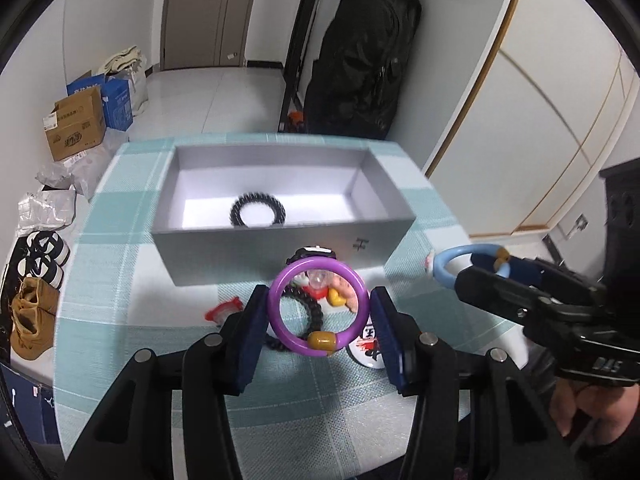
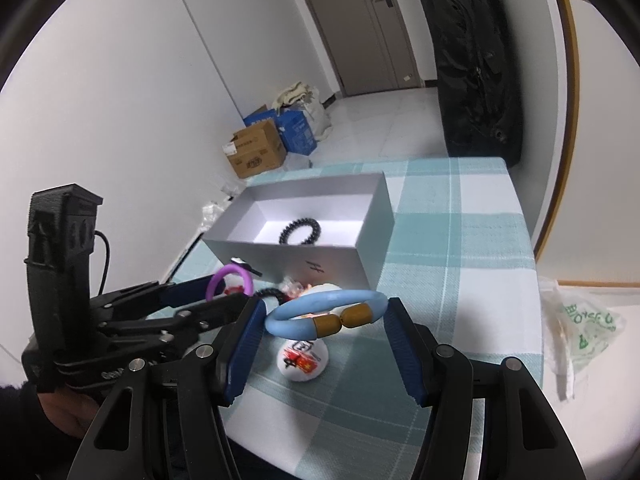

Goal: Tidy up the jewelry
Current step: 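Carry both bangles over the white box and open both grippers inside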

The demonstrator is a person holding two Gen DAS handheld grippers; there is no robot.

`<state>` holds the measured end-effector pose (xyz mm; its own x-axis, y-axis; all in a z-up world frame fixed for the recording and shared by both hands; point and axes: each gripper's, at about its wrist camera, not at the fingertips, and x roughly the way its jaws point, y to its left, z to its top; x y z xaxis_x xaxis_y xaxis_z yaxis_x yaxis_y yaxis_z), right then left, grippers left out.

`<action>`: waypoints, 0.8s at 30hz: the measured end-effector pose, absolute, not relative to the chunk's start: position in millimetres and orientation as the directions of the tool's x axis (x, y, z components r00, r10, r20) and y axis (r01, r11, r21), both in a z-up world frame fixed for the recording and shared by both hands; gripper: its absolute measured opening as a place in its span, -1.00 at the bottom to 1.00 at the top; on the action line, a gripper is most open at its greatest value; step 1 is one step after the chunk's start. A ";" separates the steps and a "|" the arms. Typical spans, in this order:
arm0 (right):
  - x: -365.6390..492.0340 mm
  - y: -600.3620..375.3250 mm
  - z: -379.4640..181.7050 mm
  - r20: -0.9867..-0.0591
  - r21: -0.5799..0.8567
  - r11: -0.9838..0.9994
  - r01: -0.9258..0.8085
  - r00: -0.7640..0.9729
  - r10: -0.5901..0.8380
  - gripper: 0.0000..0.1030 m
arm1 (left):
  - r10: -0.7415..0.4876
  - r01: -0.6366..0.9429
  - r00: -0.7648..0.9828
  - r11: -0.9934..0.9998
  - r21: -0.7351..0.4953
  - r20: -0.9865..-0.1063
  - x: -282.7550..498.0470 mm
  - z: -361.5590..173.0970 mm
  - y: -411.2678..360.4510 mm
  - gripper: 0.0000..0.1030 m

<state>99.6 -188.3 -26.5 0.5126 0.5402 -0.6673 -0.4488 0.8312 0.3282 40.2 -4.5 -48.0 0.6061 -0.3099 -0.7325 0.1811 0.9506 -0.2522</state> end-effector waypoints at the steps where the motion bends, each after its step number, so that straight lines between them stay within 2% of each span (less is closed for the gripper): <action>1: 99.5 -188.1 -24.2 -0.663 0.328 0.830 -0.451 0.516 0.542 0.17 | -0.312 0.181 0.611 0.950 -0.255 -0.727 40.4 -46.1 -2.6 -0.12; 8: 104.1 -180.5 -2.9 -0.625 0.330 0.813 -0.480 0.534 0.570 0.17 | -0.320 0.159 0.656 0.944 -0.289 -0.683 48.9 -26.4 12.3 -0.12; 24: 149.9 -157.0 17.6 -0.589 0.369 0.778 -0.508 0.520 0.619 0.17 | -0.345 0.123 0.664 0.926 -0.357 -0.664 87.8 -22.0 36.2 -0.12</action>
<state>149.9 -157.0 17.6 0.5199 0.6187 -0.5890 -0.5077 0.7783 0.3694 87.8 36.2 -22.0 0.6637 -0.3446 -0.6639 0.1233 0.9258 -0.3573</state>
